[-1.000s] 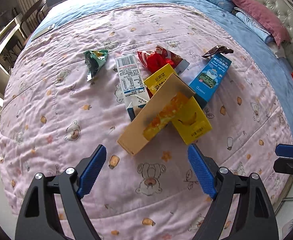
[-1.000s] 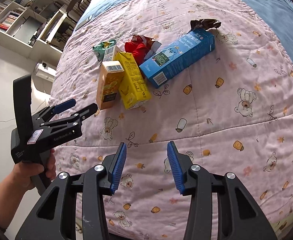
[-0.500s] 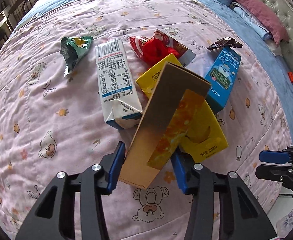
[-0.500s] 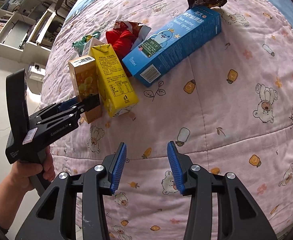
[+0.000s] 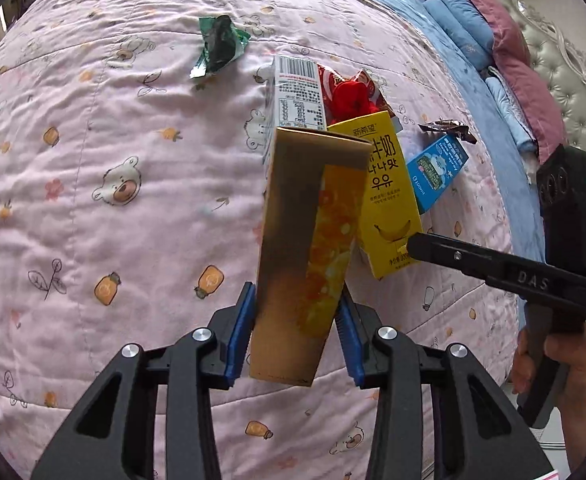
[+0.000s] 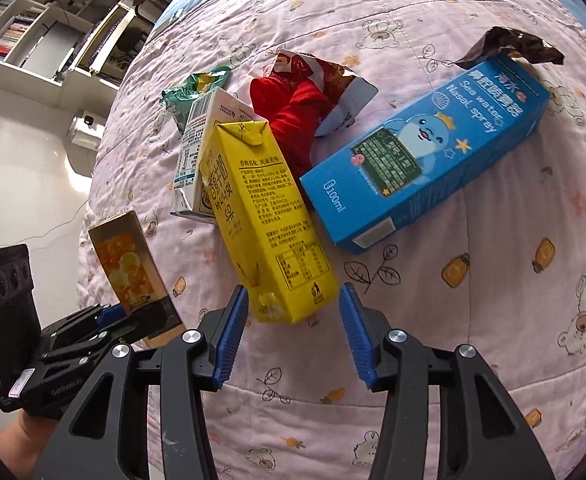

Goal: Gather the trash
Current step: 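Grasp the orange juice carton with the left tool while the right tool grasps the yellow carton, then carry both cartons over the yellow bin and open both tools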

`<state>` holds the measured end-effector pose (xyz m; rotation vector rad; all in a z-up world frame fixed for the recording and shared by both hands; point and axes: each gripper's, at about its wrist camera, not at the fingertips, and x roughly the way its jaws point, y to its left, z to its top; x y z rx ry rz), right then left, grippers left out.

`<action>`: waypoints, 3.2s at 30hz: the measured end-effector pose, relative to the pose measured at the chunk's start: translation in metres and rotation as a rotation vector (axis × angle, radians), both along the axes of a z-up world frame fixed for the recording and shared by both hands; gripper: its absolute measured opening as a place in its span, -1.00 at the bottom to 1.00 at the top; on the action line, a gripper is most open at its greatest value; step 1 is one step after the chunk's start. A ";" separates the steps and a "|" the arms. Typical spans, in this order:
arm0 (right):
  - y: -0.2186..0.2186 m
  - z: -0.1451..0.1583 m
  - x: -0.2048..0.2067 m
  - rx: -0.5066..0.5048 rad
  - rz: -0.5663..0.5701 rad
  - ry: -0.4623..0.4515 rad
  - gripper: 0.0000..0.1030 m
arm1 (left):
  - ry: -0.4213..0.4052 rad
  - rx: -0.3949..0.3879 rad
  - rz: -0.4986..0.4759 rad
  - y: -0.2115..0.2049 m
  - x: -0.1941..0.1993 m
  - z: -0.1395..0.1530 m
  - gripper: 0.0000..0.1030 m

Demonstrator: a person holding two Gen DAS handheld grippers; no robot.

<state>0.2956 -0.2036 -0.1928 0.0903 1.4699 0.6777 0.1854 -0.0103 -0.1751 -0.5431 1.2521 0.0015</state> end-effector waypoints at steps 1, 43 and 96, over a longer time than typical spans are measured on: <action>0.003 -0.003 0.002 -0.004 0.008 0.002 -0.02 | 0.002 -0.010 0.007 0.002 -0.003 0.000 -0.25; -0.195 0.072 -0.221 0.159 -0.488 0.103 -0.15 | -0.040 -0.046 -0.366 -0.128 -0.132 0.097 -0.31; -0.552 -0.030 -0.446 0.081 -0.860 0.332 0.00 | 0.262 0.029 -0.824 -0.547 -0.239 -0.029 0.55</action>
